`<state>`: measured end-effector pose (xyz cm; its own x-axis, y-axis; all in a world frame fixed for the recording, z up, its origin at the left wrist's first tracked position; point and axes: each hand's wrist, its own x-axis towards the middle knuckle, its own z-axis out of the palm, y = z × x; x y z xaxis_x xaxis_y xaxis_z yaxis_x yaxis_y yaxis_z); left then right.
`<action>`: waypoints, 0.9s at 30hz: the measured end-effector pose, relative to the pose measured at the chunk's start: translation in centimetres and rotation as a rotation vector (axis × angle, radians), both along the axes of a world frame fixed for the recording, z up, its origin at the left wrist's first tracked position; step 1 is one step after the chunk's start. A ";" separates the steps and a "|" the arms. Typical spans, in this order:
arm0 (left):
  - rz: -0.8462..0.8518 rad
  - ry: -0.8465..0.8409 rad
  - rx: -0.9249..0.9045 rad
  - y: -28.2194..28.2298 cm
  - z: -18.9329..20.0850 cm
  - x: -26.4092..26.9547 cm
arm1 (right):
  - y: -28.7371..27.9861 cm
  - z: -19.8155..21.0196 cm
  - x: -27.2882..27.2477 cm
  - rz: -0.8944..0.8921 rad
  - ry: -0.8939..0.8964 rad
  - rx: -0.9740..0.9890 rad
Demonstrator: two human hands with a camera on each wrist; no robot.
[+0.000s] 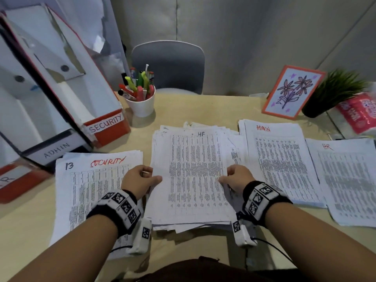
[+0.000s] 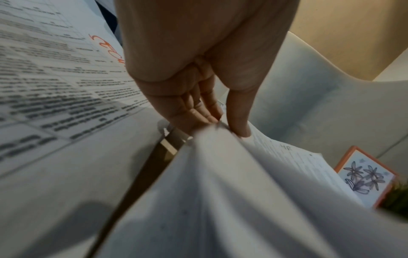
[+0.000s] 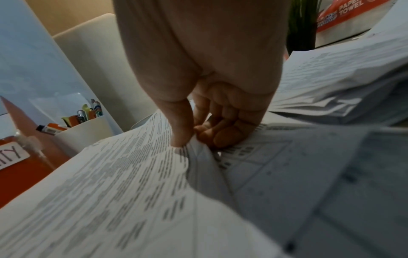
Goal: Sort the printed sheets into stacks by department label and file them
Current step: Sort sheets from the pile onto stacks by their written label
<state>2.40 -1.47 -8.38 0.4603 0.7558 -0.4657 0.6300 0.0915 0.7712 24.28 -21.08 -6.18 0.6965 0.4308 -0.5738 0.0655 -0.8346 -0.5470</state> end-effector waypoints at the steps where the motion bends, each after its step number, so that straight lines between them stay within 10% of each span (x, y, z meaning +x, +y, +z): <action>1: 0.012 0.024 -0.001 0.0 -0.2 -0.1 | 0.0 -0.1 0.1 0.029 -0.012 -0.019; 12: 0.115 -0.011 -0.140 0.1 0.6 -0.9 | -4.1 0.9 4.8 -0.451 -0.131 0.061; 27: 0.090 -0.085 -0.410 1.0 1.7 -0.2 | -1.2 -0.1 2.2 -0.256 0.043 0.105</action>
